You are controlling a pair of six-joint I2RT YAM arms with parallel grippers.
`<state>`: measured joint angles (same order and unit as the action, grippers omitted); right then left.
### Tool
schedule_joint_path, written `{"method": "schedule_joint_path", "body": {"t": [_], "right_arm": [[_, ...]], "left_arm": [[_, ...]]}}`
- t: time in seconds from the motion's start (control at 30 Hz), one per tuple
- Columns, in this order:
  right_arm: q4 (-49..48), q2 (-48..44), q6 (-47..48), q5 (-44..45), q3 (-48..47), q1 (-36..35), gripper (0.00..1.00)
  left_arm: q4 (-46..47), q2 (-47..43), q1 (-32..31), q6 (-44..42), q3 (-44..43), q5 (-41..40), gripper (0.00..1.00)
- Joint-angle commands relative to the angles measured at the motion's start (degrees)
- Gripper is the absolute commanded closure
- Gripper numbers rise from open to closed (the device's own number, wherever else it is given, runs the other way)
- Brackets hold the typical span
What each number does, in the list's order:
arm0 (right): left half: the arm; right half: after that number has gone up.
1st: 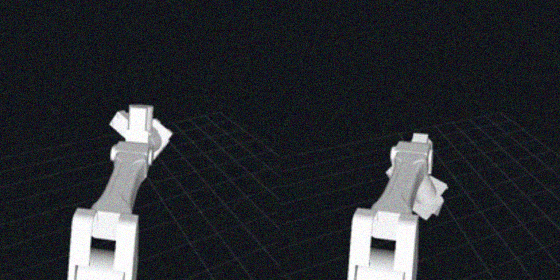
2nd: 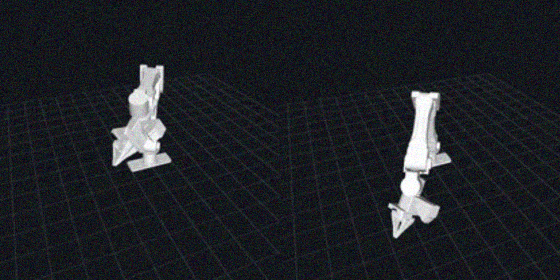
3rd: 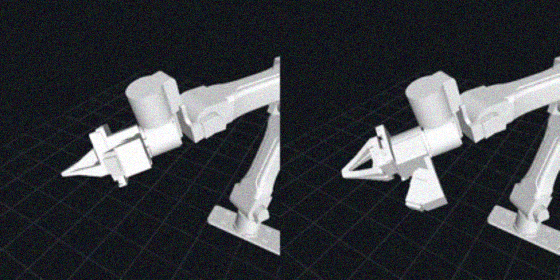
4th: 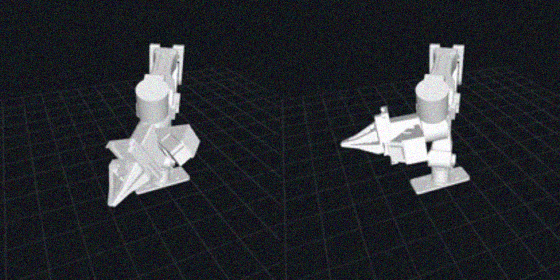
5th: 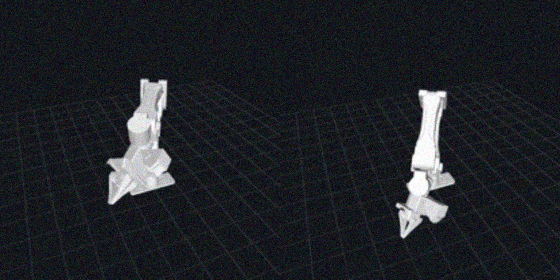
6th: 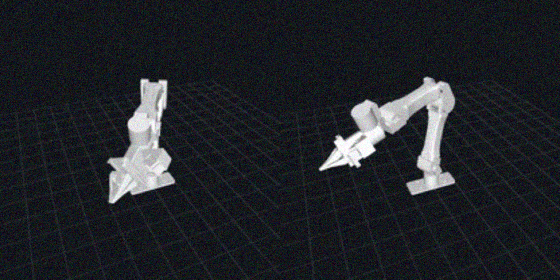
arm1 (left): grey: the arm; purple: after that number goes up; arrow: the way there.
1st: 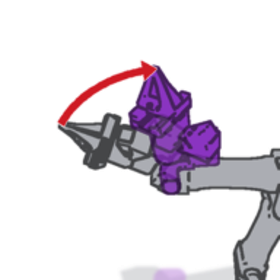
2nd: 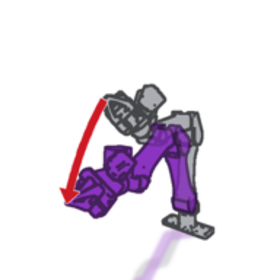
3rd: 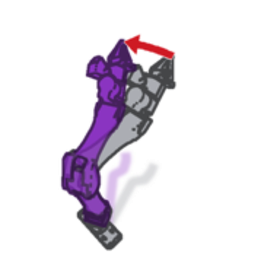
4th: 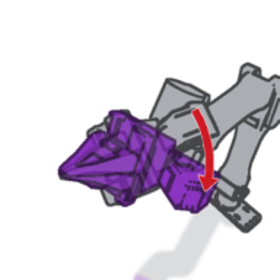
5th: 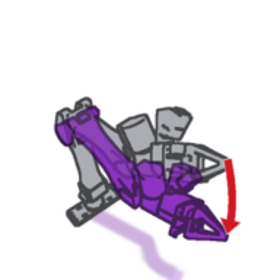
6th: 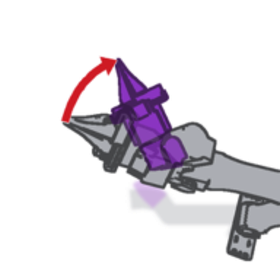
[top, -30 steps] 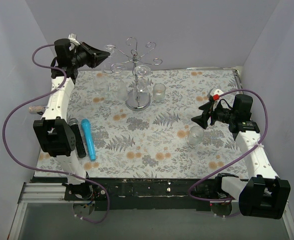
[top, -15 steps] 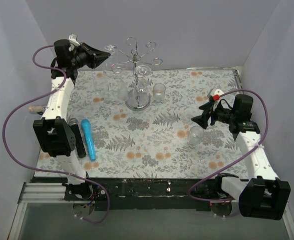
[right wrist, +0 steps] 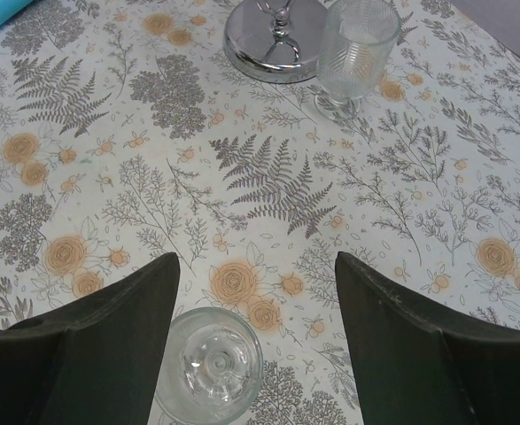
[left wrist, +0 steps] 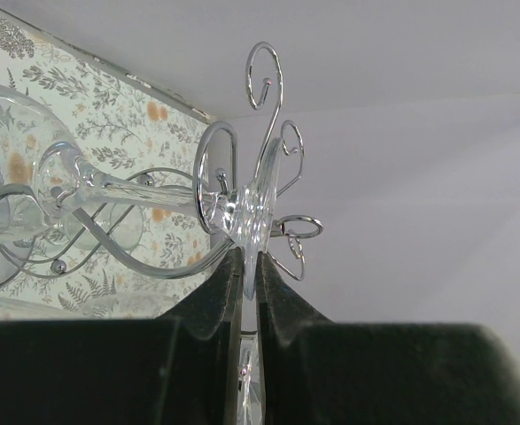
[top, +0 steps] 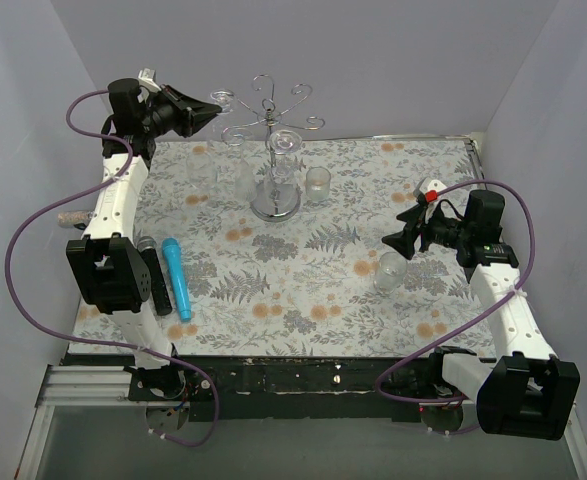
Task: Place the wine glass upside down on the wine glass rack
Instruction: Turn the wine glass upside down at the wine rack.
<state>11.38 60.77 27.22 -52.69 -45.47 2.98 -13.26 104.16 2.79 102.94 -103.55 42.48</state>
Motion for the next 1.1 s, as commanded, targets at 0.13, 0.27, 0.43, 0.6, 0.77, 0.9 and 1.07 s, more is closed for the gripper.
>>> {"method": "schedule_joint_path", "body": {"t": [0.13, 0.27, 0.43, 0.6, 0.77, 0.9, 1.07], "right_arm": [[-1.88, -0.92, 0.46, -0.93, 0.21, 0.27, 0.21], [-1.88, -1.01, 0.46, -0.84, 0.21, 0.18, 0.21], [-1.88, -1.01, 0.46, -0.84, 0.21, 0.18, 0.21], [-1.88, -1.01, 0.55, -0.84, 0.21, 0.18, 0.21], [-1.80, -1.01, 0.55, -0.84, 0.30, 0.27, 0.21], [-1.97, -1.01, 0.55, -0.93, 0.30, 0.18, 0.21], [-1.97, -0.92, 0.46, -0.84, 0.30, 0.18, 0.21]], "left_arm": [[2.53, -1.33, -0.41, -0.19, -0.87, 1.29, 0.98], [2.27, -1.06, -0.50, -0.37, -0.78, 1.20, 0.96], [2.09, -1.06, -0.59, -0.72, -0.78, 1.11, 0.93], [1.74, -1.15, -0.59, -0.81, -0.78, 1.03, 0.89], [1.48, -1.50, -0.50, -1.24, -0.34, 1.03, 0.84], [1.13, -1.77, -0.59, -1.42, -0.34, 0.94, 0.82], [0.60, -2.29, -0.59, -1.95, -0.16, 0.68, 0.79]]}}
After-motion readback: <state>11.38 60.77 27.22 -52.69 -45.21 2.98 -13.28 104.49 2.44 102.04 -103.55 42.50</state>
